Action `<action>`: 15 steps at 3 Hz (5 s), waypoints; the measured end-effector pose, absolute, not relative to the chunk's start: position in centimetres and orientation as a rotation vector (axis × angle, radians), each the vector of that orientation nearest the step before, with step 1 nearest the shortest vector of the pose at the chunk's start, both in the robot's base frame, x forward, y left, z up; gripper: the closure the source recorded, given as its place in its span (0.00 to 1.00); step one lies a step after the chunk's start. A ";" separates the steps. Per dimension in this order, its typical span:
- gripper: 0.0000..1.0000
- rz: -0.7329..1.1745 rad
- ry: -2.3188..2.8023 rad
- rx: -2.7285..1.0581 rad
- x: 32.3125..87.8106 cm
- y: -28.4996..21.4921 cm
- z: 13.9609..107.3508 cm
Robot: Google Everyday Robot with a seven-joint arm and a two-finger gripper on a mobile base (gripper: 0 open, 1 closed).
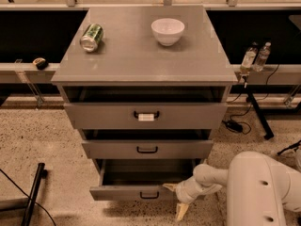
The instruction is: Open bottom drawer
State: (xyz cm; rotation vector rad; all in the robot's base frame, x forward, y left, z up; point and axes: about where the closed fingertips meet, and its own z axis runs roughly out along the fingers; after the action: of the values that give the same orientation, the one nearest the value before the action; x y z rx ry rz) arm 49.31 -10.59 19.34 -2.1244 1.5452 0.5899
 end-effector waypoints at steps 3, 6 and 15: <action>0.00 0.557 1.586 -2.157 49.4 -10.4 20.1; 0.39 0.377 1.650 -2.092 52.4 -9.6 28.6; 1.00 0.595 1.889 -1.857 55.0 -17.5 15.4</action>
Offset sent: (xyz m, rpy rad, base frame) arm -0.0001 -0.0003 0.0008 -0.0004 -0.0010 -0.0004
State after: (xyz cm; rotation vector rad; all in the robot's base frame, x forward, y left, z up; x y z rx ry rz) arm 55.00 -17.53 15.44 -1.8575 1.8889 0.5952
